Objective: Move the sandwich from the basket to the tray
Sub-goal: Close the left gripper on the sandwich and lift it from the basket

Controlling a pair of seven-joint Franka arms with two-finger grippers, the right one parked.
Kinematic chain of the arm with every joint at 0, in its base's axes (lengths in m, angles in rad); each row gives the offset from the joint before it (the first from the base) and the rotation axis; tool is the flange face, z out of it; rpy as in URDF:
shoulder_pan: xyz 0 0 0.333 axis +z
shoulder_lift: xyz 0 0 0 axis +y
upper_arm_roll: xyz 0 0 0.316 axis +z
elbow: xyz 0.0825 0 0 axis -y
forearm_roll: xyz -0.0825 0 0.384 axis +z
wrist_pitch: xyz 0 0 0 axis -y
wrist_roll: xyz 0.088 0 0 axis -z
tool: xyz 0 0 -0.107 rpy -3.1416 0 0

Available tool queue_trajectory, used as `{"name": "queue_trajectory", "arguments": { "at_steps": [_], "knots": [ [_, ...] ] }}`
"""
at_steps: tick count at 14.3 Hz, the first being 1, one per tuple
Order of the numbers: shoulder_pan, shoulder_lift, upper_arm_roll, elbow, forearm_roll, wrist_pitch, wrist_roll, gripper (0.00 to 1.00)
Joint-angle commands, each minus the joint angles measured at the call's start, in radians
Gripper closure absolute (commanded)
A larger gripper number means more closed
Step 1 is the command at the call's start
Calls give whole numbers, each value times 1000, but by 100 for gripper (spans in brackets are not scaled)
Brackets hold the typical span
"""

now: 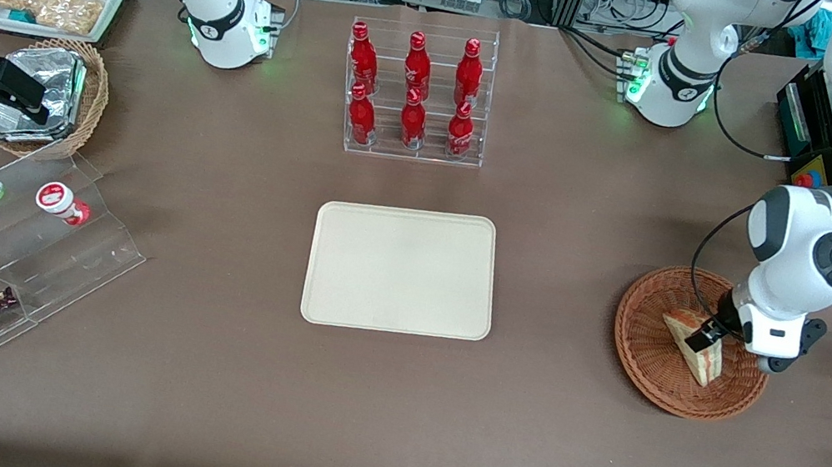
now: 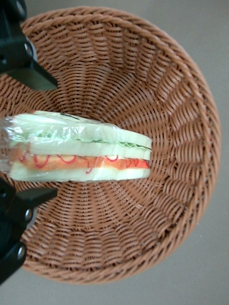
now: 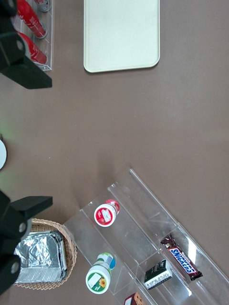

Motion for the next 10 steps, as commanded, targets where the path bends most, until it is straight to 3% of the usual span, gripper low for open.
{"name": "queue_trajectory", "arguments": {
  "at_steps": [1, 5, 8, 10],
  "knots": [
    [-8, 16, 1, 33, -1, -4, -10, 90],
    [-65, 1, -8, 117, 14, -177, 40, 96],
    [-119, -10, -29, 218, 12, -351, 221, 100],
    [-195, 1, -31, 245, 13, -360, 457, 99]
  ]
}}
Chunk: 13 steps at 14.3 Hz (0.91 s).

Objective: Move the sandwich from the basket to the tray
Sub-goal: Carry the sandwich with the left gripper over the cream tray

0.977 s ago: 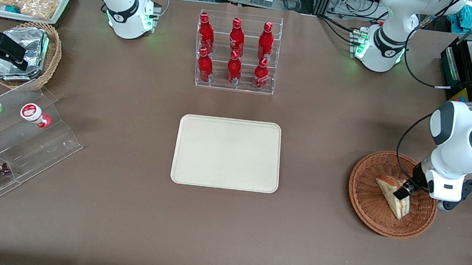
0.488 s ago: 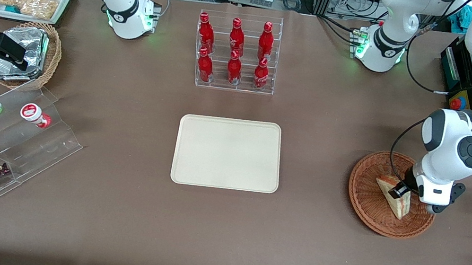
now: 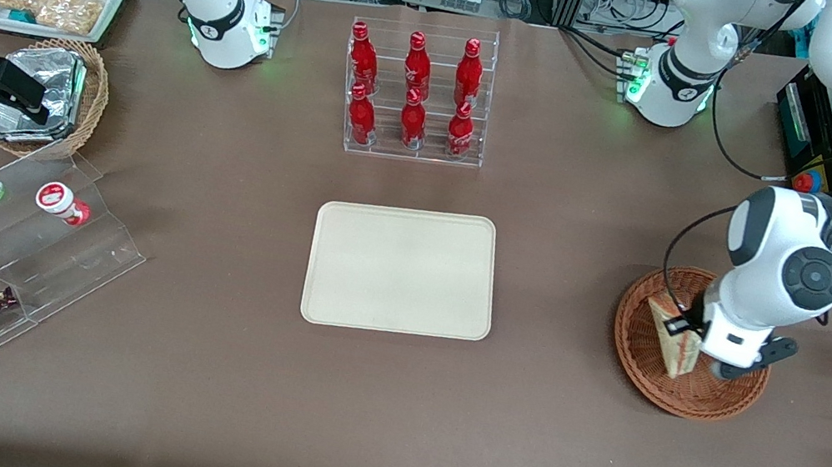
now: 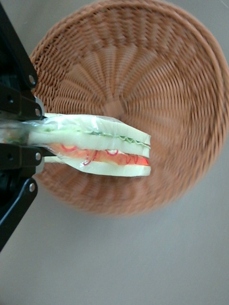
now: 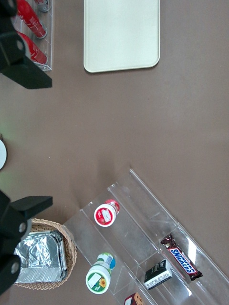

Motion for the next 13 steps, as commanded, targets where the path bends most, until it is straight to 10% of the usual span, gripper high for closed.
{"name": "queue_trajectory", "arguments": {
  "at_steps": [1, 13],
  "knots": [
    [-124, 18, 2, 44, -15, -34, 208, 99],
    [-609, 373, 2, 487, -36, -27, -483, 100]
  ]
}}
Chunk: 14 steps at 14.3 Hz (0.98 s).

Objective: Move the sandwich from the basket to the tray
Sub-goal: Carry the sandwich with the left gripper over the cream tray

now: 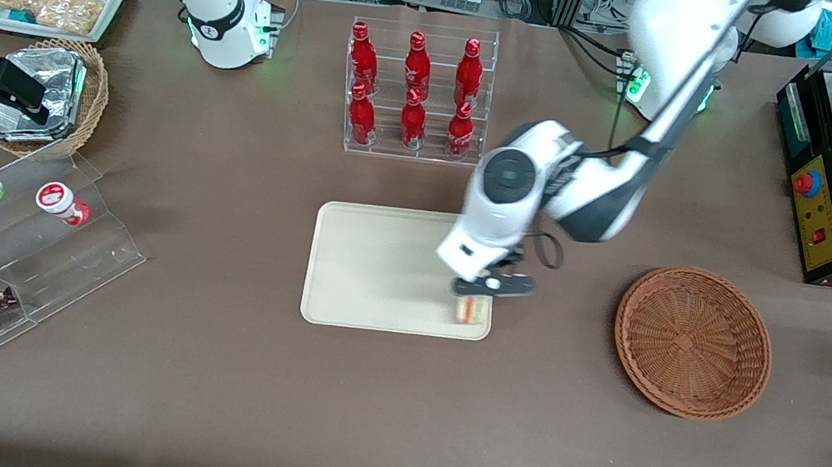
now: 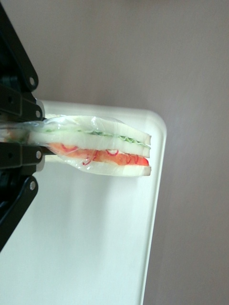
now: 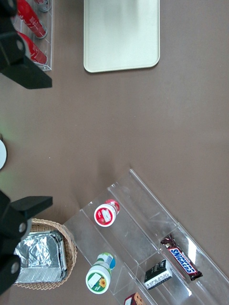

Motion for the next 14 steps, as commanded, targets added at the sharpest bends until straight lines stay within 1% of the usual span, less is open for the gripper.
{"name": "queue_trajectory", "arguments": {
  "at_steps": [1, 4, 6, 8, 10, 11, 12, 13, 14],
  "knots": [
    [-71, 114, 17, 148, -4, -15, -95, 100],
    [-126, 188, 18, 230, 4, 0, -155, 100],
    [-141, 199, 18, 227, 6, 52, -162, 100],
    [-160, 214, 18, 228, 9, 61, -185, 100],
    [-164, 226, 18, 225, 10, 104, -190, 97],
    [-172, 229, 18, 224, 10, 107, -193, 87],
    [-172, 234, 18, 222, 12, 107, -193, 31],
    [-172, 234, 20, 222, 12, 109, -184, 0],
    [-164, 226, 21, 224, 10, 107, -182, 0]
  ]
}}
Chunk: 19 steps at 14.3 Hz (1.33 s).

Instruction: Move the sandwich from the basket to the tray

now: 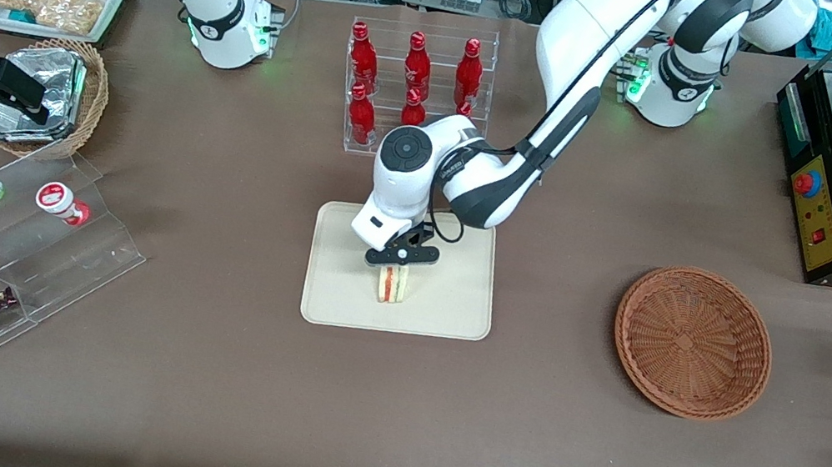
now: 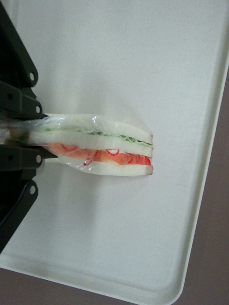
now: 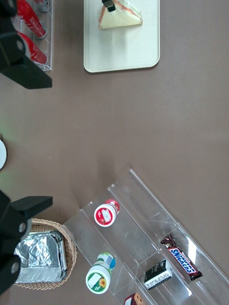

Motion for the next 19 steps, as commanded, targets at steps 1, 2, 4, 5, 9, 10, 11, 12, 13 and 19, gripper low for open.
{"name": "queue_trajectory", "arguments": {
  "at_steps": [1, 2, 4, 5, 9, 10, 11, 12, 13, 19],
  "knots": [
    [-7, -3, 20, 31, 5, -6, -17, 0],
    [-7, -18, 23, 30, 9, -13, -14, 0],
    [-5, -64, 26, 25, 11, -68, 5, 0],
    [-4, -95, 29, 25, 12, -125, 31, 0],
    [77, -248, 33, -41, 1, -309, 175, 0],
    [109, -292, 32, -67, -5, -360, 203, 0],
    [134, -322, 32, -84, -6, -394, 206, 0],
    [169, -352, 32, -102, -3, -438, 217, 0],
    [203, -380, 32, -133, -3, -467, 255, 0],
    [428, -616, 33, -358, 0, -516, 705, 0]
  ]
}}
